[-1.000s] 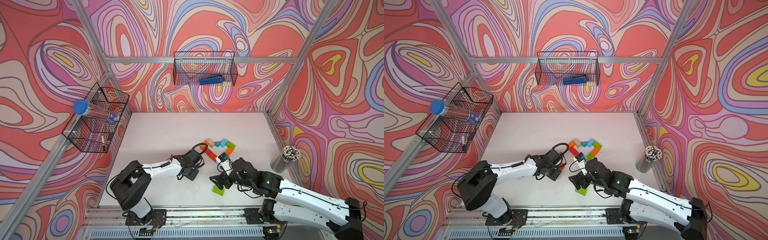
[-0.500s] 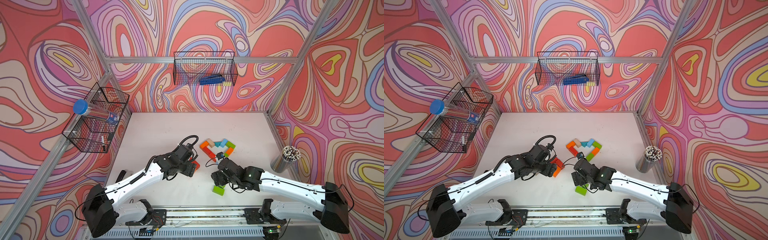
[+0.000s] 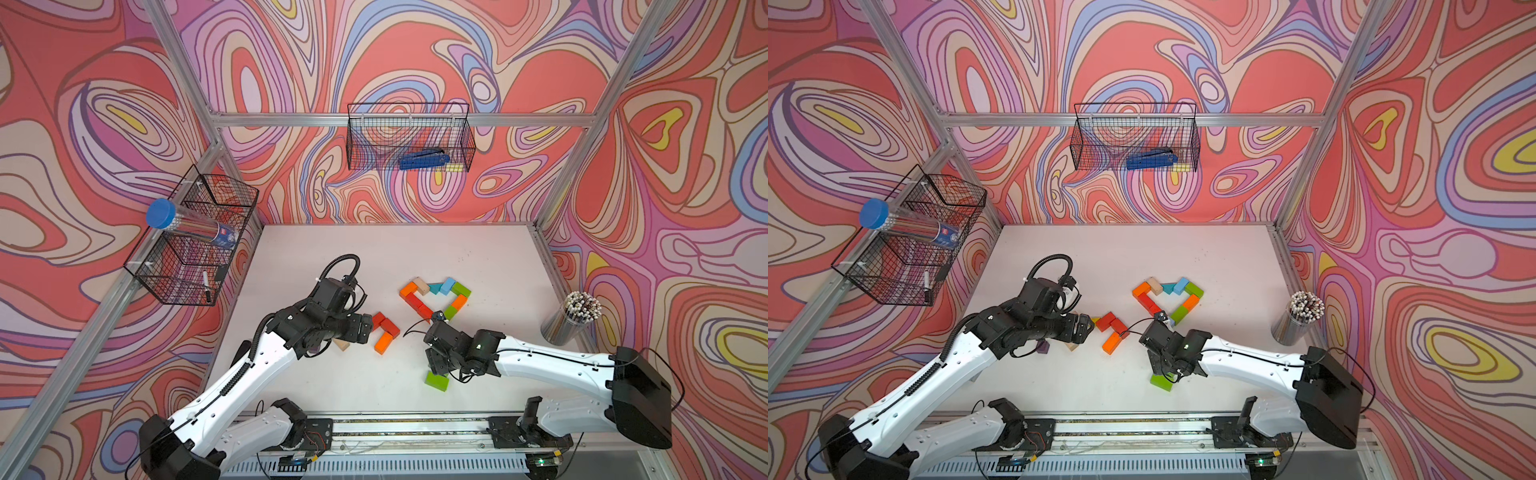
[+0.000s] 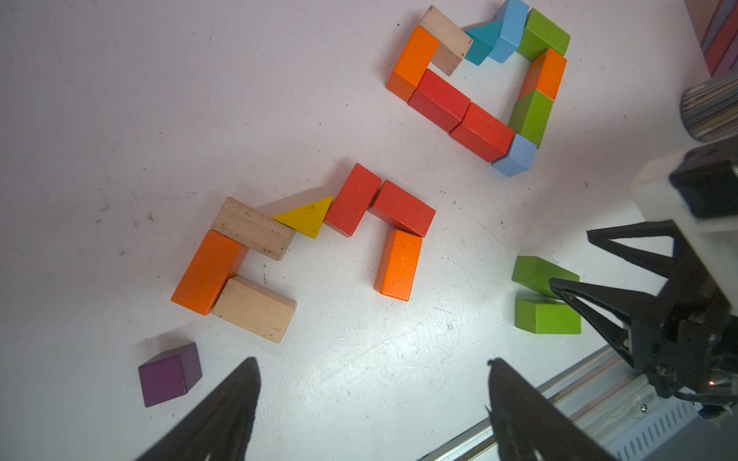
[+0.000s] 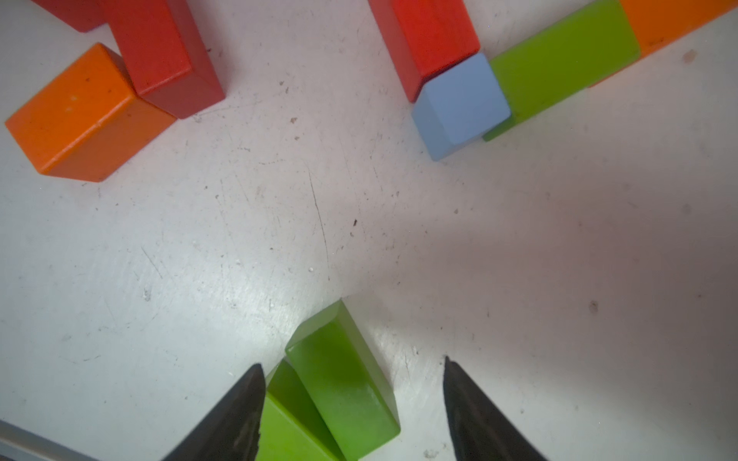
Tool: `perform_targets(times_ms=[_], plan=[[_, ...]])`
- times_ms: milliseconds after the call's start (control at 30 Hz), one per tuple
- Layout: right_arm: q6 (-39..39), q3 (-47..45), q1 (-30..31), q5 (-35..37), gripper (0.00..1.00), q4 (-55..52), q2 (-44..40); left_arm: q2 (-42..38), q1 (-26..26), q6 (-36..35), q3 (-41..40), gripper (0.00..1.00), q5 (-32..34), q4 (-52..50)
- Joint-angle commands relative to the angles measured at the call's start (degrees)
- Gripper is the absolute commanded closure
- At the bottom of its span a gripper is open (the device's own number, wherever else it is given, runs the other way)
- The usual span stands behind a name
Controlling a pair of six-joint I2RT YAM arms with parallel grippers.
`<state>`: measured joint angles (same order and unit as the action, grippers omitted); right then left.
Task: Assemble a heart with building blocks
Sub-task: Pick up the building block from the center of the board.
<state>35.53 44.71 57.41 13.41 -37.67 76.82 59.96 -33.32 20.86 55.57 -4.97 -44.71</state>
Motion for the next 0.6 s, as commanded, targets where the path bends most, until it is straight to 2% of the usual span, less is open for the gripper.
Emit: perform_targets(times_ms=[0, 267, 567], plan=[[0.4, 0.0, -0.2, -2.1, 0.3, 0.9, 1.9, -0.3, 1.6, -1.9, 1.0, 0.1, -2.9, -3.2], [0.5, -0.3, -0.2, -2.4, 0.34, 0.8, 6.2, -0.6, 8.9, -5.0, -1.7, 0.11, -8.5, -0.5], [0.3, -0.8, -0.2, -1.9, 0.52, 1.9, 8.2, -0.7, 9.8, -5.3, -2.5, 0.11, -7.9, -0.4]])
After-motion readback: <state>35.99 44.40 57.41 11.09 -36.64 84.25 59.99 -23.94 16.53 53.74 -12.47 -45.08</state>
